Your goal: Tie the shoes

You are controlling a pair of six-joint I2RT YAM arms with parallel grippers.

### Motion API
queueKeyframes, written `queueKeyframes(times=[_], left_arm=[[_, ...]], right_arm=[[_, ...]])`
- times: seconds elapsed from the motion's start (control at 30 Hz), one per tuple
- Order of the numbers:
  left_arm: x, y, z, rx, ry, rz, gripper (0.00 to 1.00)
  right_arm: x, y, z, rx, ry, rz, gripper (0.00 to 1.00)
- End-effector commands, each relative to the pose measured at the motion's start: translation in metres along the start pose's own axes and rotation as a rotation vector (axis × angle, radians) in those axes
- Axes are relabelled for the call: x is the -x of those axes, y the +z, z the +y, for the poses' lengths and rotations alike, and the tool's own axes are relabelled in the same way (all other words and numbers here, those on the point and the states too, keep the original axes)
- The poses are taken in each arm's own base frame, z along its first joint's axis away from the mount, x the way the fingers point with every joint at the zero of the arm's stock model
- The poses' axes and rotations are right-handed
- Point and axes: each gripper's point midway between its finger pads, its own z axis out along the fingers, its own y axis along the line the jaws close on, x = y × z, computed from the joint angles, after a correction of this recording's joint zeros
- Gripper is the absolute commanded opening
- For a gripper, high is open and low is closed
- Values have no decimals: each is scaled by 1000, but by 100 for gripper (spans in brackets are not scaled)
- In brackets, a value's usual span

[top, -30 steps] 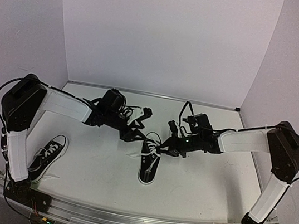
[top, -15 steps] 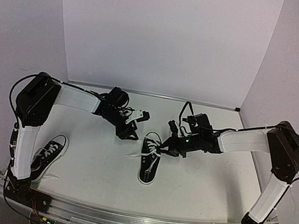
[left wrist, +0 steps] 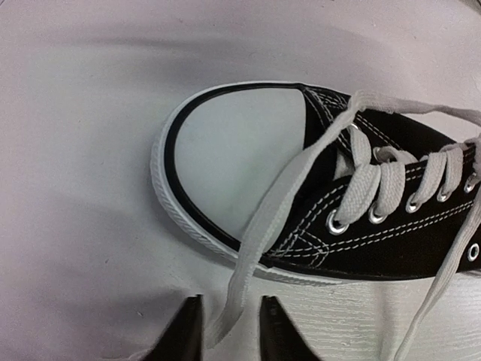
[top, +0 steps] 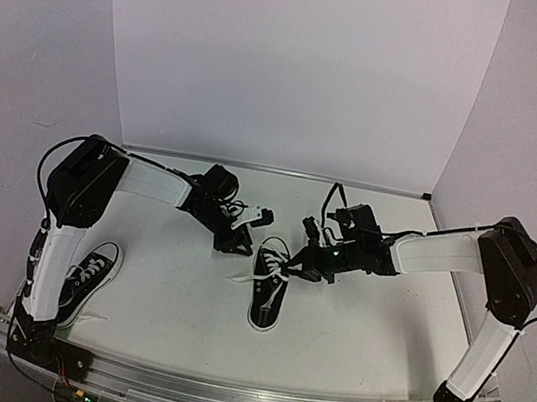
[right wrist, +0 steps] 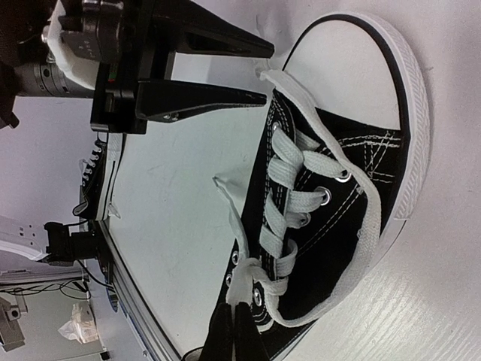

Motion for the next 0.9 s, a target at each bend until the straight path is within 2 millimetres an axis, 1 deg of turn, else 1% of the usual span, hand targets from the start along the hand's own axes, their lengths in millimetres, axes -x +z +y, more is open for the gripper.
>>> queueKeyframes(times=[0.0, 0.07, 0.17, 0.3, 0.37, 0.5, 0.53, 0.67, 0.77, 0.87], left_arm=[[35, -13, 7, 40, 31, -51, 8], [45, -24, 9, 72, 33, -70, 1], [62, -43, 8, 104, 44, -106, 0], [91, -78, 2, 156, 35, -166, 0], [101, -95, -5, 175, 23, -189, 0], [113, -124, -32, 182, 9, -229, 0], [110, -125, -37, 186, -7, -229, 0], [94, -144, -57, 223, -102, -227, 0], [78, -159, -66, 278, -185, -196, 0], [57, -167, -72, 341, -275, -147, 0]], right_arm=[[10, 3, 4, -4, -14, -25, 0], [9, 4, 3, -7, -12, -22, 0], [8, 5, 1, -12, -11, -21, 0], [8, 6, -2, -19, -8, -22, 0], [8, 7, -3, -22, -6, -22, 0], [9, 8, -4, -26, -4, -24, 0], [9, 9, -5, -27, -2, -24, 0], [9, 9, -5, -25, -1, -26, 0], [11, 8, -2, -19, -4, -28, 0], [13, 8, 0, -13, -9, -32, 0]])
